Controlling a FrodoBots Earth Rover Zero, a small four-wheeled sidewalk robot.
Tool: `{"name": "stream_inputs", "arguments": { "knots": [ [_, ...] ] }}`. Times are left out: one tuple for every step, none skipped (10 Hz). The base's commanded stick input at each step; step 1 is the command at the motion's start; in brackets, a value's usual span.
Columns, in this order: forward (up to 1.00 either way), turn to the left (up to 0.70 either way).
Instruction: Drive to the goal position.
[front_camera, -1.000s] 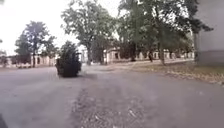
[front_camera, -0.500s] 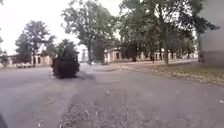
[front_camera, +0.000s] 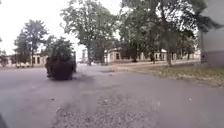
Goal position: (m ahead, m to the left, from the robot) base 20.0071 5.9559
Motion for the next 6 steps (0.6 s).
{"name": "stream_inputs", "arguments": {
  "knots": [
    [0.7,0.04],
    [0.7,0.04],
    [0.7,0.04],
    [0.7,0.04],
    [0.7,0.04],
    [0.7,0.04]
  ]
}}
